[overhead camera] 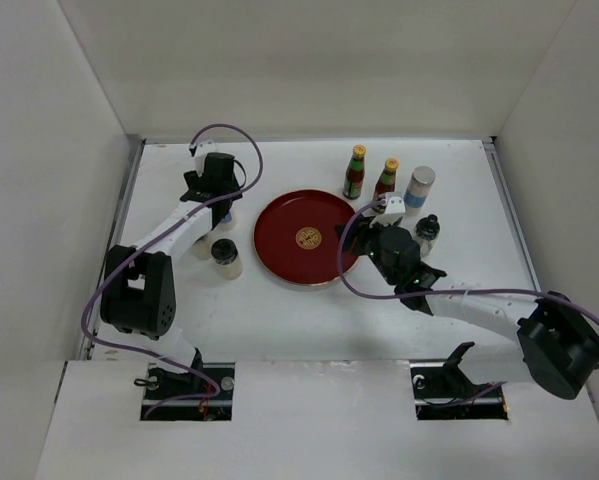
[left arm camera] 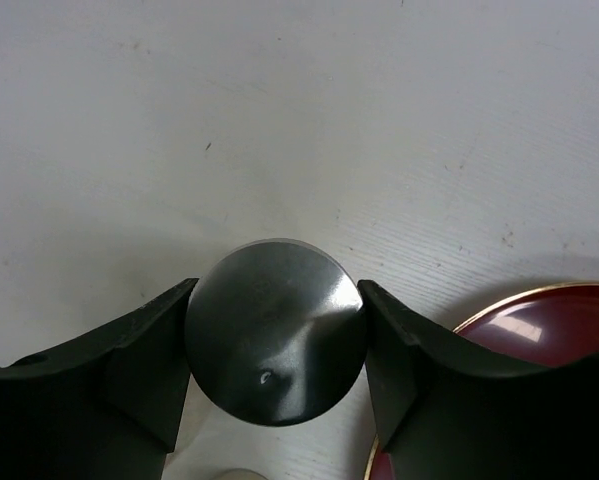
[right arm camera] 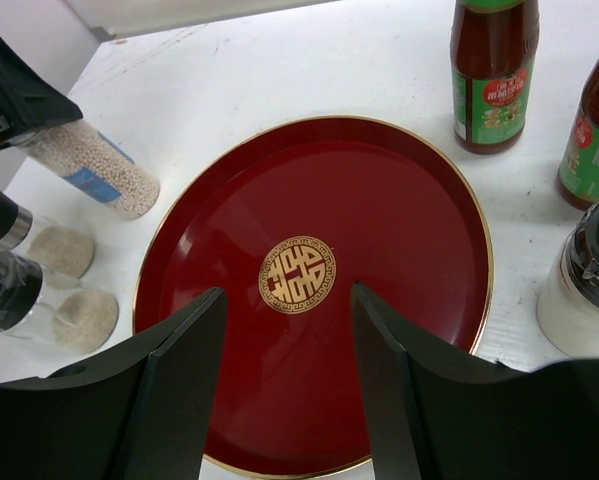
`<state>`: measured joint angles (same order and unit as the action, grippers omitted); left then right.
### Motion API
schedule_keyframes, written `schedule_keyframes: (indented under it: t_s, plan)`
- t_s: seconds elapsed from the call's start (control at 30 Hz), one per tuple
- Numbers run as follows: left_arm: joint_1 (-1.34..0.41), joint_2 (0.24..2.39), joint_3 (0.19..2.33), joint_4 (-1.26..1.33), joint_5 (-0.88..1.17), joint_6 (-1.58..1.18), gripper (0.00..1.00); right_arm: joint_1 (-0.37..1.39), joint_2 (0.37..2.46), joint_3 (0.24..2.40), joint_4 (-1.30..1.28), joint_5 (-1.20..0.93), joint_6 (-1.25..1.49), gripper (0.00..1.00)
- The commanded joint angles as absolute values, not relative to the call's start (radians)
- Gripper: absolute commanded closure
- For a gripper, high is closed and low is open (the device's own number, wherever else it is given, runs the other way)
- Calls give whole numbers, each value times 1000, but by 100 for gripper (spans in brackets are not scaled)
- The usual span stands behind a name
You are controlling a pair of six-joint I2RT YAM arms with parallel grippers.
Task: Organize the condiment bottles
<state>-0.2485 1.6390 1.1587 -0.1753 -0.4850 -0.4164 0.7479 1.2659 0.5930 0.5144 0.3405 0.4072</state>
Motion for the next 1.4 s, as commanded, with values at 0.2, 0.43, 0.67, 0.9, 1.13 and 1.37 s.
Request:
schedule_keyframes:
  t_s: [0.2,0.43,0.67,0.9,1.13,1.37]
  plan:
    - [-287,1395,1196,-17,-486,-440,55,759,1289,629,589,331,393,42]
    - [-432,1344,1233,-15,-427,-419,56,759,1278,611,610,336,396,43]
    - [-533,1501,1244,18,-416,-423,56,749,1255,588,629,357,403,43]
    - [-561,1690,1313,61,-422,-399,56,754,1264,589,637,353,393,43]
    - [-567,1759,1321,104,-446,-344,46,754,1259,595,637,339,388,42]
    - [-600,1704,1293,109,-497,-311,7,754,1250,589,634,339,391,40]
